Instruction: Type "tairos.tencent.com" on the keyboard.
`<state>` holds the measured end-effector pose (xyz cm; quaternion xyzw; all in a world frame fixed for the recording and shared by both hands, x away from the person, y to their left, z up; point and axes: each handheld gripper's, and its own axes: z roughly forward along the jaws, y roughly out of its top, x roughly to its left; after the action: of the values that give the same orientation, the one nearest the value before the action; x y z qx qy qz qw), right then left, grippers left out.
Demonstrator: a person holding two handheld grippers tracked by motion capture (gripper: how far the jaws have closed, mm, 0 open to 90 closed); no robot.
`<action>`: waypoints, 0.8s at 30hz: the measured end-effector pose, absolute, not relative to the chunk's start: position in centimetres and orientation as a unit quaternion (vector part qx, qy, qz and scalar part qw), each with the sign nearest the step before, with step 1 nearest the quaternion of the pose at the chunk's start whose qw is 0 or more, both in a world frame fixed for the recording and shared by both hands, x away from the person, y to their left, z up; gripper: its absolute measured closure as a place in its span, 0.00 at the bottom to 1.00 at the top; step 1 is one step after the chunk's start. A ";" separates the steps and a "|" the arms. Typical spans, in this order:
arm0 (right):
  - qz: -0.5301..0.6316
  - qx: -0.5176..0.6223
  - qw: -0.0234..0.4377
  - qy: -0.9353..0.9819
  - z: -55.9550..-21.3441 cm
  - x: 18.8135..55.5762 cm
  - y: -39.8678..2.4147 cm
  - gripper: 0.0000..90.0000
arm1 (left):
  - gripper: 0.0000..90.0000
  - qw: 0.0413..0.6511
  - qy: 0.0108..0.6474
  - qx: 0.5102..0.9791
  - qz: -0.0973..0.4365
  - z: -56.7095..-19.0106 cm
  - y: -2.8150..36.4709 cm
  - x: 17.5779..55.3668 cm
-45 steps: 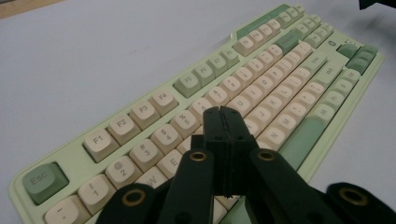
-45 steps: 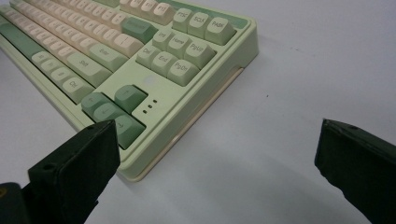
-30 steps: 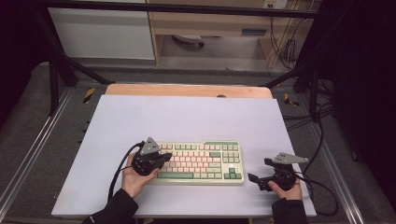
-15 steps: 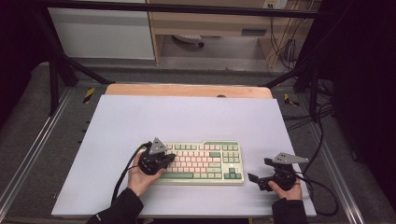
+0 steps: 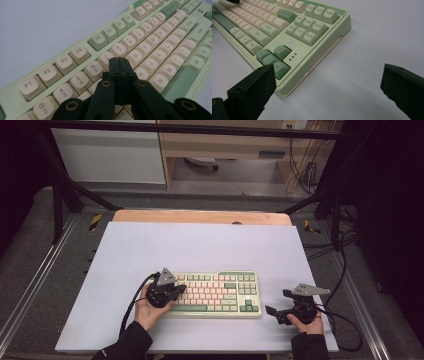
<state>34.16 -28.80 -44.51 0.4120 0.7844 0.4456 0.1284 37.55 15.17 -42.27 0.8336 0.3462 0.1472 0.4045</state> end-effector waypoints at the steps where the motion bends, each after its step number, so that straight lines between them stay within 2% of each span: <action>1: 0.447 0.412 0.128 0.784 -44.5 34.2 -28.8 0.01 | 1.00 0.407 0.348 0.832 0.145 -42.1 15.4 37.5; 13: 0.444 0.412 0.128 0.785 -44.6 34.2 -28.7 0.01 | 1.00 0.415 0.360 0.820 0.160 -40.9 19.2 36.4; 24: 0.443 0.411 0.127 0.786 -44.6 34.2 -28.7 0.01 | 1.00 0.403 0.375 0.819 0.163 -41.7 21.6 35.8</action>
<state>34.19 -28.70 -44.61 0.4115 0.7861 0.4432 0.1275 35.83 21.61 -41.74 0.8189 0.3750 0.1631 0.4027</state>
